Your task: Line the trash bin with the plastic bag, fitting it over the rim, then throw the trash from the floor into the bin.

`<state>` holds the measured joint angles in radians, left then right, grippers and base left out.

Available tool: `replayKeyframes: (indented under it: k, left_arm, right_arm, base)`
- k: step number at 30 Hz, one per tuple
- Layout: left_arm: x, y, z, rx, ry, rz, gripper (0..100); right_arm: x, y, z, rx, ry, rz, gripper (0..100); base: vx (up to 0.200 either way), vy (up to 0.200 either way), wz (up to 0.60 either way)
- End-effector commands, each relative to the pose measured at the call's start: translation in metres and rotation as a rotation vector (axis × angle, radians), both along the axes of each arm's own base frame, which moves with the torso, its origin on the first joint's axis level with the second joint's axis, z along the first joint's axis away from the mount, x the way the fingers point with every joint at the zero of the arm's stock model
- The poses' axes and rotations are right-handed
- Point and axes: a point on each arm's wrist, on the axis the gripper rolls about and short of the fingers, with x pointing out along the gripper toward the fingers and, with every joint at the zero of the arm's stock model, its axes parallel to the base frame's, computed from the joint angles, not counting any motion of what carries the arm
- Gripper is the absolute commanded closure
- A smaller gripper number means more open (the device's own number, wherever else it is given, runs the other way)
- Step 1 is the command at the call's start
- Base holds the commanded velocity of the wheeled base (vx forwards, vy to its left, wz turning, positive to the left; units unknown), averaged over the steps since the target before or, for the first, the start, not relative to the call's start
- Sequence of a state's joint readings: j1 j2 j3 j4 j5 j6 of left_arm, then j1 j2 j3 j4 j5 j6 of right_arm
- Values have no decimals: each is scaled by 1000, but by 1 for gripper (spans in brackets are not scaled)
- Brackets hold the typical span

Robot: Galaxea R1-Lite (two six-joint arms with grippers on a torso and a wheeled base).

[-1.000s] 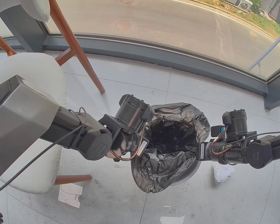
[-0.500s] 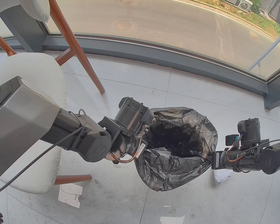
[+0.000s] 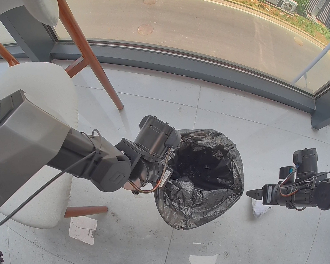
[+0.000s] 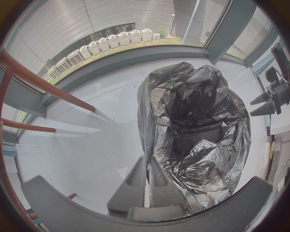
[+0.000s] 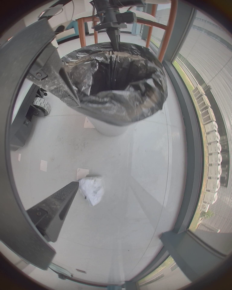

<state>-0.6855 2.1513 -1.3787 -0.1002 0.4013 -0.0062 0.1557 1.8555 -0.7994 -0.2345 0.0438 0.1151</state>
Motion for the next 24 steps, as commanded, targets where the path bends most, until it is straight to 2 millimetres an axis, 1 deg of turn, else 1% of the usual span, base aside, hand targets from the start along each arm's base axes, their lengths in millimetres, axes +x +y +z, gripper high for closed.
replayKeyframes:
  k: [1, 2, 4, 6, 7, 9, 13, 16, 20, 24]
  left_arm:
    - [-3, 3, -2, 19, 25, 3, 100]
    - [-4, 4, -2, 29, 36, 3, 0]
    - [-6, 7, 1, 32, 38, 12, 0]
    - [-6, 8, -1, 48, 30, 34, 0]
    - [-6, 8, -1, 48, 30, 34, 0]
    - [-9, 11, -4, 56, 35, 64, 0]
    - [-14, 18, -1, 51, 41, 81, 0]
    - [-5, 31, -1, 52, 39, 120, 0]
    - [2, 39, 0, 44, 33, 153, 0]
    - [8, 46, 1, 44, 19, 189, 0]
  right_arm:
    - [-2, -32, 7, 26, -24, -85, 0]
    - [-1, -37, 9, 37, -39, -95, 0]
    - [1, -47, 10, 51, -66, -113, 0]
    - [2, -58, 10, 54, -80, -145, 0]
    - [2, -58, 10, 54, -80, -145, 0]
    - [4, -74, 8, 56, -81, -185, 0]
    - [7, -91, -4, 48, -50, -205, 0]
    - [9, -96, -8, 46, -53, -207, 0]
    - [13, -96, -11, 51, -85, -197, 0]
    - [15, -96, -9, 49, -97, -194, 0]
  base:
    - [0, 0, 0]
    - [0, 0, 0]
    - [0, 0, 0]
    - [0, 0, 0]
    - [0, 0, 0]
    - [0, 0, 0]
    - [0, 0, 0]
    - [0, 0, 0]
    - [0, 0, 0]
    - [0, 0, 0]
